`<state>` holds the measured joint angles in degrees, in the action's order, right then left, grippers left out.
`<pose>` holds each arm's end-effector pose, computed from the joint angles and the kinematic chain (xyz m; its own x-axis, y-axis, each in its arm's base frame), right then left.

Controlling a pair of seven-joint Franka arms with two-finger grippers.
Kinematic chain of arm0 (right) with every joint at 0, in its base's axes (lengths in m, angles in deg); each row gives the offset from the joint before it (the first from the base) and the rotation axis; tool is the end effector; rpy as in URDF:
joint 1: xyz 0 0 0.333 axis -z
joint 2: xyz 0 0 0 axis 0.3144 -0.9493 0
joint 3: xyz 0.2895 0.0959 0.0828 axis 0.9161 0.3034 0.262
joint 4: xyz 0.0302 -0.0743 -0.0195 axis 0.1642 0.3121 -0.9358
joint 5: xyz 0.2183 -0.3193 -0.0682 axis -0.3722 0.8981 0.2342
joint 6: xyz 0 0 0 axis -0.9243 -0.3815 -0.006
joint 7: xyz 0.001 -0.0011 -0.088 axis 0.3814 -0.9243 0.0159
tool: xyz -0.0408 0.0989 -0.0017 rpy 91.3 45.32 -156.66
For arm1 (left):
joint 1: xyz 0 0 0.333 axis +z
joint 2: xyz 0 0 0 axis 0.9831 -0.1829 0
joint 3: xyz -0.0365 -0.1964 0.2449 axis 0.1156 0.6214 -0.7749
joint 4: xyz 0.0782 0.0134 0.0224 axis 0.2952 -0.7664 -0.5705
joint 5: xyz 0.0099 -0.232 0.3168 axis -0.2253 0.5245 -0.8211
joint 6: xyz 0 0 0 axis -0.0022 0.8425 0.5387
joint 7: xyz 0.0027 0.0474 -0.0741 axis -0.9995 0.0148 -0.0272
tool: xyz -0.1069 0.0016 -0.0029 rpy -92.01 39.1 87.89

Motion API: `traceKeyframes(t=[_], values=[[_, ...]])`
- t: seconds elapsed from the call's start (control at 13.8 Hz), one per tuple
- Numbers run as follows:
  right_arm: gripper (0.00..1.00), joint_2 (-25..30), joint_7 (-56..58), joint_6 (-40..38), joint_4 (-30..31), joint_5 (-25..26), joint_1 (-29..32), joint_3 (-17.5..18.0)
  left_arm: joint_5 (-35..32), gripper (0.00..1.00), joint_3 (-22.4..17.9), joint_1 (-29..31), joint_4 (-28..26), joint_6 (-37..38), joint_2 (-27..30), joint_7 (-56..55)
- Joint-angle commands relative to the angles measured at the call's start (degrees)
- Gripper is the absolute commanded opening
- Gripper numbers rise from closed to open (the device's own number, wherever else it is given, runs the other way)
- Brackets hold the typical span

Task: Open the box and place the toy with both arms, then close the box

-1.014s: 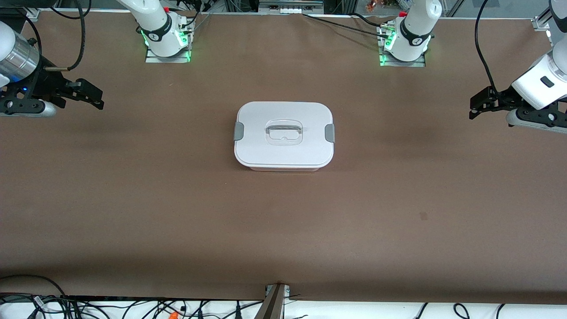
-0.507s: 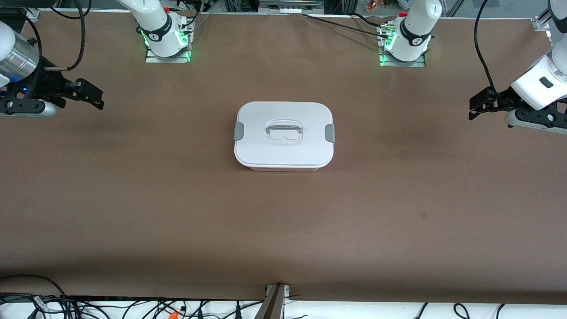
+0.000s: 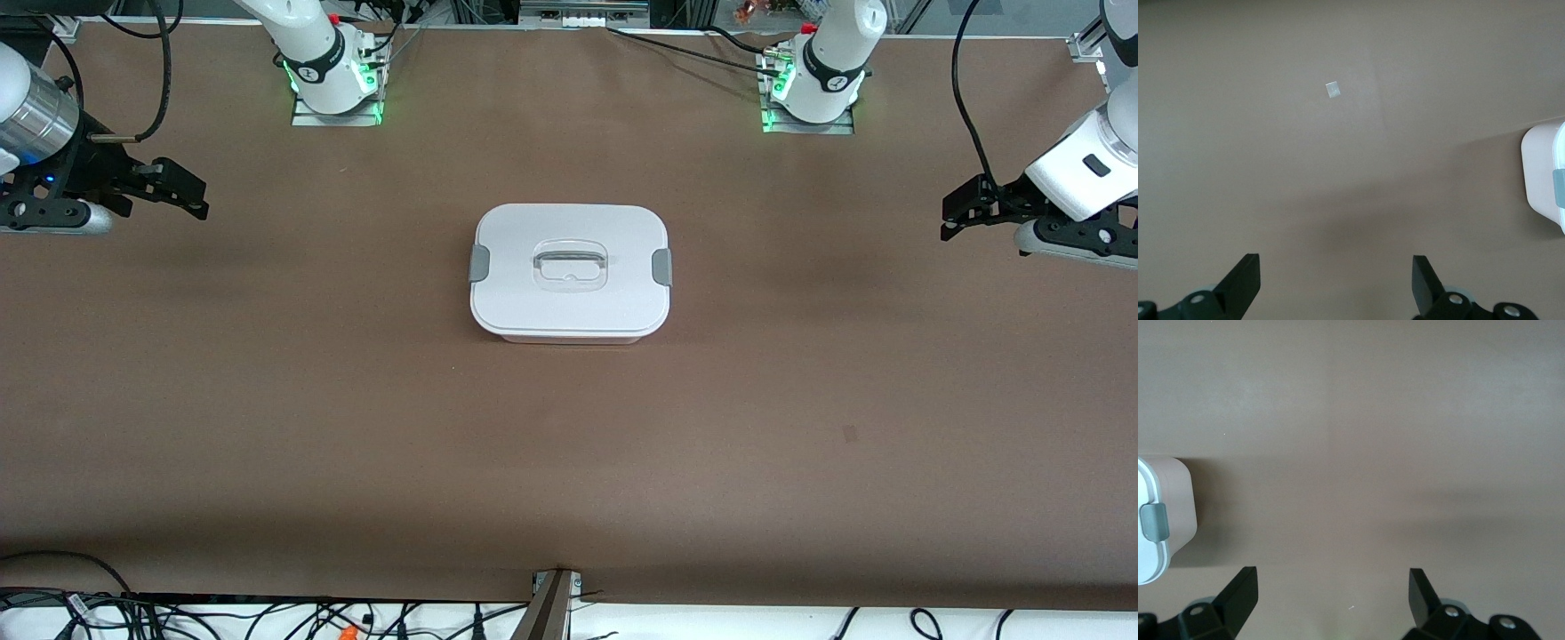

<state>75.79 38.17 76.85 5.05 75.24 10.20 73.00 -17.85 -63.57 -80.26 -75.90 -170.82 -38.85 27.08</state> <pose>0.5469 0.0493 0.5977 0.9988 -0.0270 -0.0397 -0.0265 -0.9995 0.0147 0.5579 -0.0164 0.5828 0.9830 -0.1835 -0.0100 -0.1836 -0.9830 -0.0045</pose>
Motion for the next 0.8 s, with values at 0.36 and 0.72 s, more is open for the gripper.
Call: traceKeyframes(t=[0.36, 0.72], values=[[1.00, -0.19, 0.07, -1.22, -0.95, -0.27, 0.48, 0.20, 0.61, 1.00, -0.33, -0.43, 2.08, -0.19, -1.31, -0.54], [1.00, -0.19, -0.01, -1.22, -0.95, -0.27, 0.48, 0.20, 0.79, 1.00, -0.33, -0.87, 5.08, 2.53, -3.07, -0.46]])
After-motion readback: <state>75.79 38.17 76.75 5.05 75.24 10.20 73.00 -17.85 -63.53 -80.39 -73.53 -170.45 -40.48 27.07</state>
